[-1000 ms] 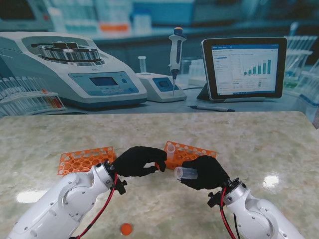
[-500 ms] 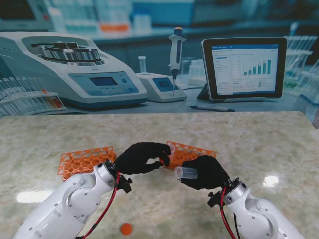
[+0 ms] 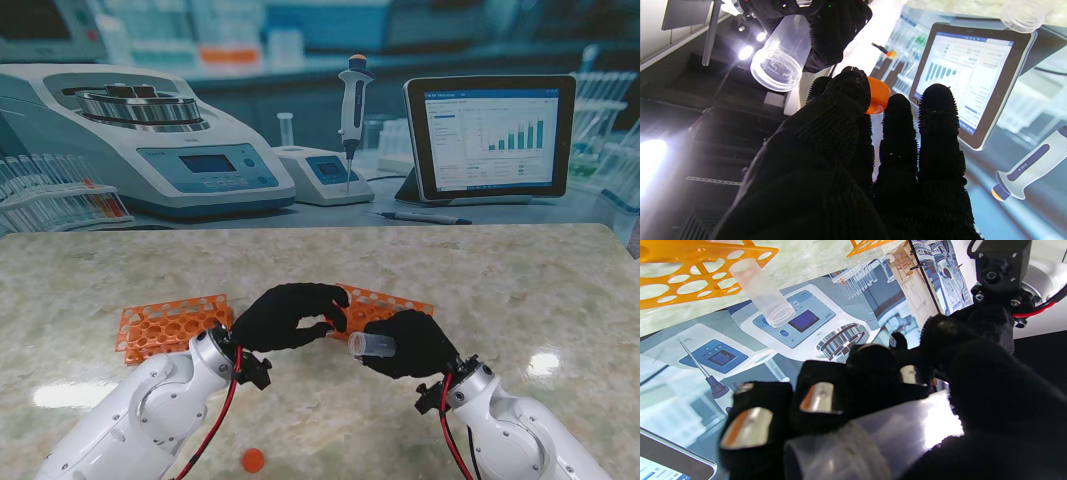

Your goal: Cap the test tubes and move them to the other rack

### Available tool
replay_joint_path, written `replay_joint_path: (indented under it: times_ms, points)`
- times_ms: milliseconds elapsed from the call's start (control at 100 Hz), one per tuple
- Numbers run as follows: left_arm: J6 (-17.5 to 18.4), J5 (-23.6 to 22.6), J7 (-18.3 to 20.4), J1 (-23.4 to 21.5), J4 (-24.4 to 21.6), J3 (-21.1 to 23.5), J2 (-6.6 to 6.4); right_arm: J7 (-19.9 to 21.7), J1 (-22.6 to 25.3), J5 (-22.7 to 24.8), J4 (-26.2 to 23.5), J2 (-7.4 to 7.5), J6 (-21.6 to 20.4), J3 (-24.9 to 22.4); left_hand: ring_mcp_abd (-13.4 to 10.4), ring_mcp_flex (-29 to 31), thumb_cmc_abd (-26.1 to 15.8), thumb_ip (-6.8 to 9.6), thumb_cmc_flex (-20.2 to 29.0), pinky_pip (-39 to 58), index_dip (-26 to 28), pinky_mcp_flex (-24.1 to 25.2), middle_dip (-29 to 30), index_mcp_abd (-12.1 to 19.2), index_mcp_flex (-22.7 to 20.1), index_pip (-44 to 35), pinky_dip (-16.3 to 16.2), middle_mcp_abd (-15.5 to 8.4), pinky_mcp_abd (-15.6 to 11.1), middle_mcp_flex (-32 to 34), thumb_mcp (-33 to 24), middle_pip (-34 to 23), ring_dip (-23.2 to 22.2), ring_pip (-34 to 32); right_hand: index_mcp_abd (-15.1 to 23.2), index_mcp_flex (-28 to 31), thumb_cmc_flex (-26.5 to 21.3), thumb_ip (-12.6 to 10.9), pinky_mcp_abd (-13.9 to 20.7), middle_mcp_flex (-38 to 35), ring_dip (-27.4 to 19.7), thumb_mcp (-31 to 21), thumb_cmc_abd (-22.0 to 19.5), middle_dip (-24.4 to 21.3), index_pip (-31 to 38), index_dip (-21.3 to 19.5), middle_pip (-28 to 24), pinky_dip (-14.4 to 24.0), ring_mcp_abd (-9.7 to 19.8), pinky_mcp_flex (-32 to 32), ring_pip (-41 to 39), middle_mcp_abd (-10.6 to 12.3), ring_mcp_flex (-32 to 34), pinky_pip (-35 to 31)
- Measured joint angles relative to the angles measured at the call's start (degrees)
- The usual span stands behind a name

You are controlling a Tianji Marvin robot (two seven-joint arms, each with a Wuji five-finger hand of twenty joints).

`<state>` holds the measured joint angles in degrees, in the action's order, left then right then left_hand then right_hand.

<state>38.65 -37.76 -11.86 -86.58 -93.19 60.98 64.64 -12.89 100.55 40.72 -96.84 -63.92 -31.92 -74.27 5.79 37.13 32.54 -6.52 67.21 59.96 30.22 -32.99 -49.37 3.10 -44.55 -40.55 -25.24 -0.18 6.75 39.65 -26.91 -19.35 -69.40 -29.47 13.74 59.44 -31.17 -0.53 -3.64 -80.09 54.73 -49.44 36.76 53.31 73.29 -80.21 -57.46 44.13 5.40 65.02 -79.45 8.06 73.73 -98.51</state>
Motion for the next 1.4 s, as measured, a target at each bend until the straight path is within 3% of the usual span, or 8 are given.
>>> replay_joint_path:
  times_ms: [690,1400]
  points:
    - [1.79,-0.64,-1.03,-1.92,-2.79,-0.18,0.23,0.04,-0.53,-0.13,0.72,0.0,0.18,0.03,0.04,0.01,0.0,0.0,0.27,-0.02,0.23,-0.13,-0.01,-0.02,0.0,0.0,0.0,0.02,0.01,0.0,0.0,0.04,0.0,0.07,0.0,0.0,0.0,0.0,0.0,0.0,0.0,0.0,0.0,0.01,0.0,-0.01,0.0,0.0,0.0,0.0,0.0,0.0,0.0,0.0]
    - [1.32,1.0,-0.83,-0.43,-2.24,-2.63,0.43,0.07,-0.65,-0.2,1.16,0.03,0.19,-0.01,0.17,0.54,0.0,0.0,0.48,-0.04,0.84,-0.23,-0.25,-0.05,-0.77,-1.46,0.01,0.02,0.01,-0.03,0.0,0.11,0.0,0.07,0.01,0.0,-0.01,0.0,-0.01,0.0,-0.38,0.0,0.0,0.01,0.0,-0.68,0.01,0.0,0.0,0.0,0.0,0.0,0.0,0.0]
